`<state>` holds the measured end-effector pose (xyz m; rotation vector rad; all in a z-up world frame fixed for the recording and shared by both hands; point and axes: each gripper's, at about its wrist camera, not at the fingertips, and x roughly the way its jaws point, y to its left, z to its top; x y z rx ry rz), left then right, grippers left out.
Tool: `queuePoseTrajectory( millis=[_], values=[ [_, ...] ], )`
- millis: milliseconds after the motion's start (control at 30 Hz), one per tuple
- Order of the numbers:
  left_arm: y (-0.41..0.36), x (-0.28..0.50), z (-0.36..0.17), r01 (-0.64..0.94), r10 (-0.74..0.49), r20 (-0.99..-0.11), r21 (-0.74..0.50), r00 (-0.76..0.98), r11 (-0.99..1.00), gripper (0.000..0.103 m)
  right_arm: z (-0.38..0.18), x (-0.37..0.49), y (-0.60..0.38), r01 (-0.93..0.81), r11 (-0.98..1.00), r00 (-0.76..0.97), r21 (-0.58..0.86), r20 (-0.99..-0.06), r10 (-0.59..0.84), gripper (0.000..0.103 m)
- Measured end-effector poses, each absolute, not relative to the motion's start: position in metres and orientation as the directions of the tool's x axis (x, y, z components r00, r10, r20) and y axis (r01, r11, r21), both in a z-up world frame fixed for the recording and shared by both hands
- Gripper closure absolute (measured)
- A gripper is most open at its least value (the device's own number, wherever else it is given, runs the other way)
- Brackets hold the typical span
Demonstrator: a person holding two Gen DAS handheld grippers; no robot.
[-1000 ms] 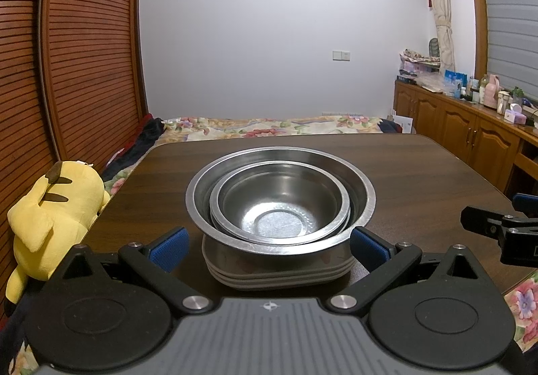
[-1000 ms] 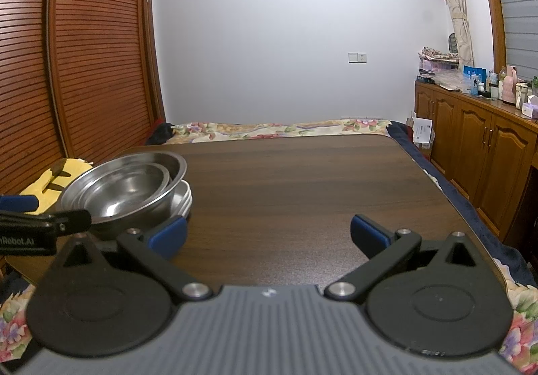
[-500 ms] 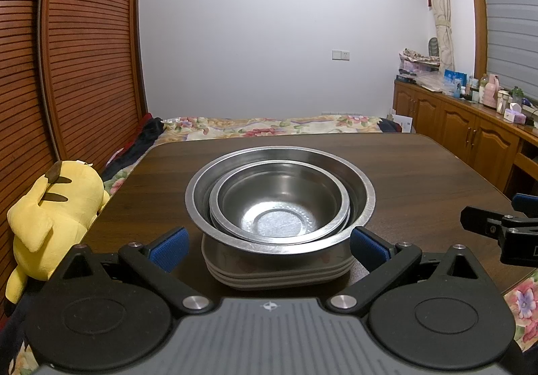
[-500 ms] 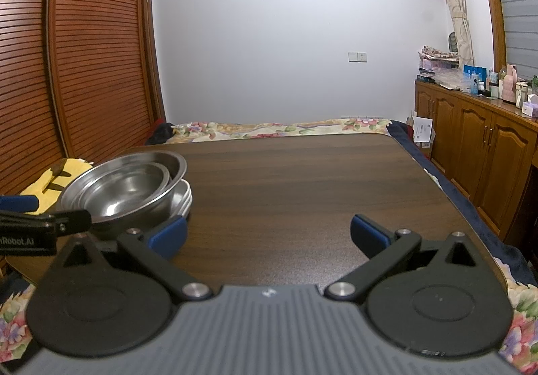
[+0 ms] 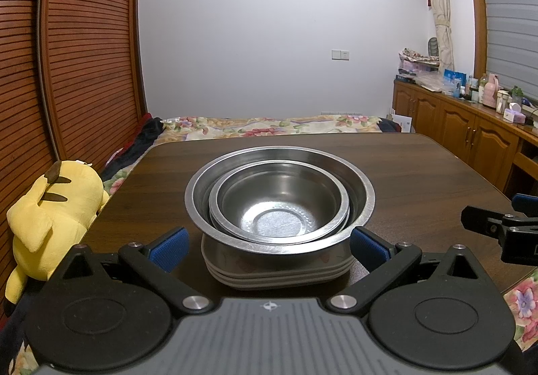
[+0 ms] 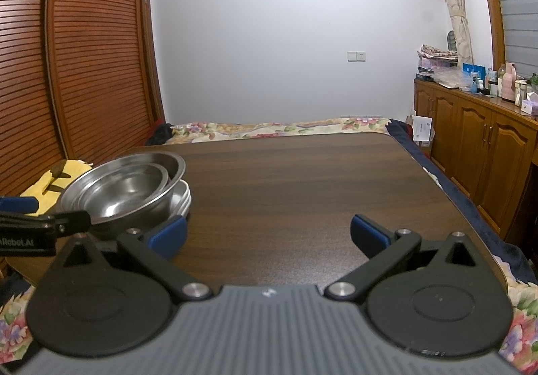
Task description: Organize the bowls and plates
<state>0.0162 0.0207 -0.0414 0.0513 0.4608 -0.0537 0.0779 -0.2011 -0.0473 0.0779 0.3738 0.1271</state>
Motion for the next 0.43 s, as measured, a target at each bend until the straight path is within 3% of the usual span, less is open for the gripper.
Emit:
queuePoseTrajectory(
  millis=[433],
  values=[
    [0.0205, 0.0178, -0.0413, 0.067, -0.043, -0.448, 0.037, 0.893, 0.997, 0.0, -0.0473, 0.0786, -0.2015, -0.108, 0.989, 0.923, 0.1, -0.36, 0.137, 0.0]
  ],
)
